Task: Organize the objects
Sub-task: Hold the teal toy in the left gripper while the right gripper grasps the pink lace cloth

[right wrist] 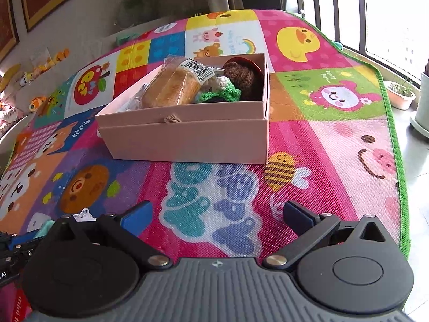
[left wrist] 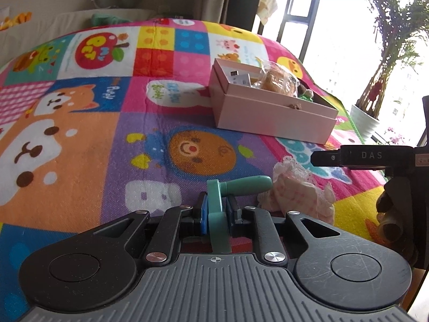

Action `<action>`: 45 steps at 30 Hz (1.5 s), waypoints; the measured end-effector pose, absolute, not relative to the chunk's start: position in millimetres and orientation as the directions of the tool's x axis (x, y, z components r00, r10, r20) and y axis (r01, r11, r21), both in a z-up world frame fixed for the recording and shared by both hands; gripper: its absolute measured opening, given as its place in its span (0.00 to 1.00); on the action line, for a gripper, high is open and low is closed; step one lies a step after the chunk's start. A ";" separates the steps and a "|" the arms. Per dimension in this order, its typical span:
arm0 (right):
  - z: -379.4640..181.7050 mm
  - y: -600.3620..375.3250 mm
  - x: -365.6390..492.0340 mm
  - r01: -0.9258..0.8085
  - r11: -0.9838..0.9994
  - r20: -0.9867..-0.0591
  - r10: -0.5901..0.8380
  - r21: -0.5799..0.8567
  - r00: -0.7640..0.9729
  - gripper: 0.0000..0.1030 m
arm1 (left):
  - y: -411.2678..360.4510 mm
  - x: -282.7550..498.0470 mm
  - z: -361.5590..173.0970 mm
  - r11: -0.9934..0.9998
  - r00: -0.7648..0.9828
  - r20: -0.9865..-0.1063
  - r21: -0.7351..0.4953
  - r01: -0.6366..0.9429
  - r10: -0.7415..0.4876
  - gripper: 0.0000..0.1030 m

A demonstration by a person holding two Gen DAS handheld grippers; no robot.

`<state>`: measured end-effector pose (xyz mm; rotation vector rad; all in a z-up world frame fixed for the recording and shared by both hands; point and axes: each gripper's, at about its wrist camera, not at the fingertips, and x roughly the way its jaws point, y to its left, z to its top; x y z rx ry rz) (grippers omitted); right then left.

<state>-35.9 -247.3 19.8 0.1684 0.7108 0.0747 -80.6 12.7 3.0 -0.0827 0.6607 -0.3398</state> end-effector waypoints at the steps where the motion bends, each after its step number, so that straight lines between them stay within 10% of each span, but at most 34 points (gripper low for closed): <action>1: 20.5 -247.4 -36.7 -0.023 0.983 -0.639 0.138 0.185 0.757 1.00 | 12.9 -80.4 3.0 0.941 0.736 -0.587 -0.184 0.283 -0.336 0.17; 13: 40.9 -180.6 -88.8 -0.451 0.891 -0.645 0.374 0.051 0.666 1.00 | 22.9 -76.9 2.6 0.927 0.721 -0.583 -0.249 0.280 -0.374 0.18; 22: 26.6 -213.6 -77.8 -0.139 0.982 -0.627 0.031 -0.124 0.779 1.00 | 4.0 -70.1 7.0 0.932 0.712 -0.604 -0.191 0.309 -0.360 0.18; 45: 23.6 -248.8 -71.3 -0.046 0.994 -0.617 0.097 0.098 0.781 1.00 | -36.3 -64.1 26.5 0.897 0.672 -0.669 0.017 0.441 -0.318 0.21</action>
